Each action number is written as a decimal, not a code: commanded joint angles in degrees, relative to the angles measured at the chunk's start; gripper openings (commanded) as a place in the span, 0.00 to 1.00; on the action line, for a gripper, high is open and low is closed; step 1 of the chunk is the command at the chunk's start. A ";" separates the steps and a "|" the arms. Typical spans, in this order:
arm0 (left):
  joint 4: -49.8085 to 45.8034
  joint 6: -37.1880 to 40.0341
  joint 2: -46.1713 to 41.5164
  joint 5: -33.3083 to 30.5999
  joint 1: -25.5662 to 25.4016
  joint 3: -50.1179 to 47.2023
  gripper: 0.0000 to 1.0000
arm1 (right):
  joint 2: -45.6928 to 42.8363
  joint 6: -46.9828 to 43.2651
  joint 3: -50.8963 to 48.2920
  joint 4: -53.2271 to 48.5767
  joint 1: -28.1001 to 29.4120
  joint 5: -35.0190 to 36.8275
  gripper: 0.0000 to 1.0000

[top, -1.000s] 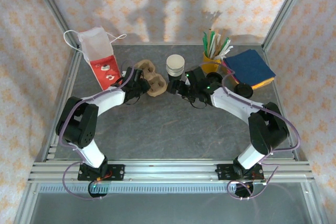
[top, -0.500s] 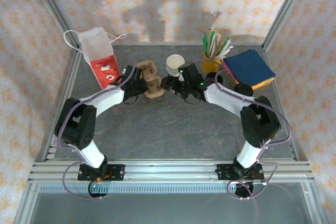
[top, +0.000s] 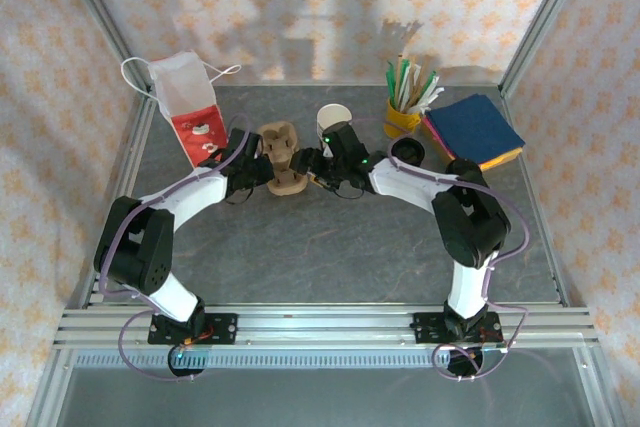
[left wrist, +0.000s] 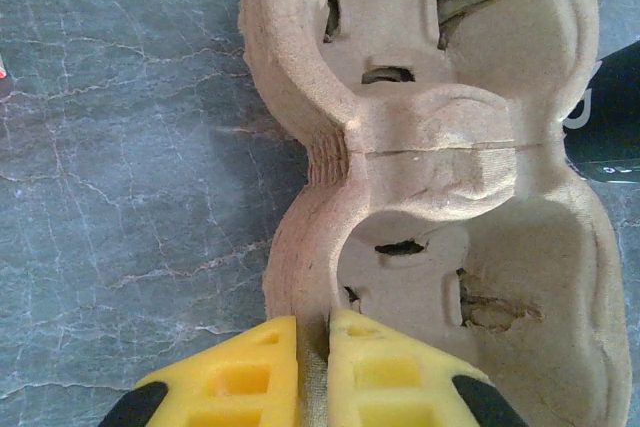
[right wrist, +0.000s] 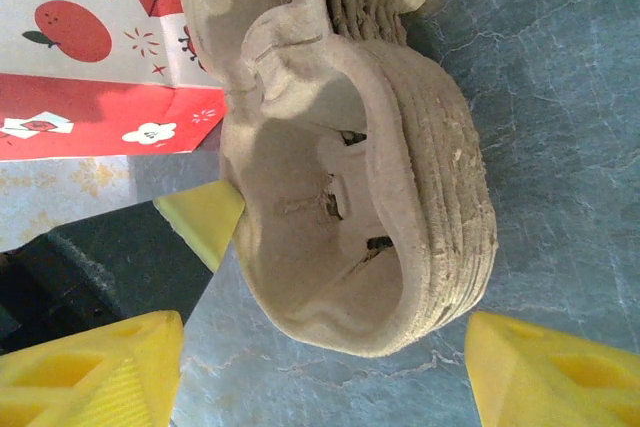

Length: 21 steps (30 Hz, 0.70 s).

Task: Pack the takeout coffee

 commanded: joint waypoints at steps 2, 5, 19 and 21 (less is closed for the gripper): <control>-1.26 1.56 -1.33 1.11 0.34 -1.17 0.12 | 1.47 2.68 0.90 3.89 0.52 -0.38 0.73; -1.26 1.76 -1.55 0.95 0.35 -1.34 0.12 | 2.13 3.35 1.24 5.02 0.69 -1.27 0.73; -0.66 1.76 -1.46 1.57 0.43 -1.45 0.12 | 2.28 3.67 2.74 5.27 1.05 -1.43 0.72; -0.82 1.85 -1.46 1.48 0.43 -1.29 0.12 | 1.75 3.51 3.05 4.90 1.13 -1.15 0.72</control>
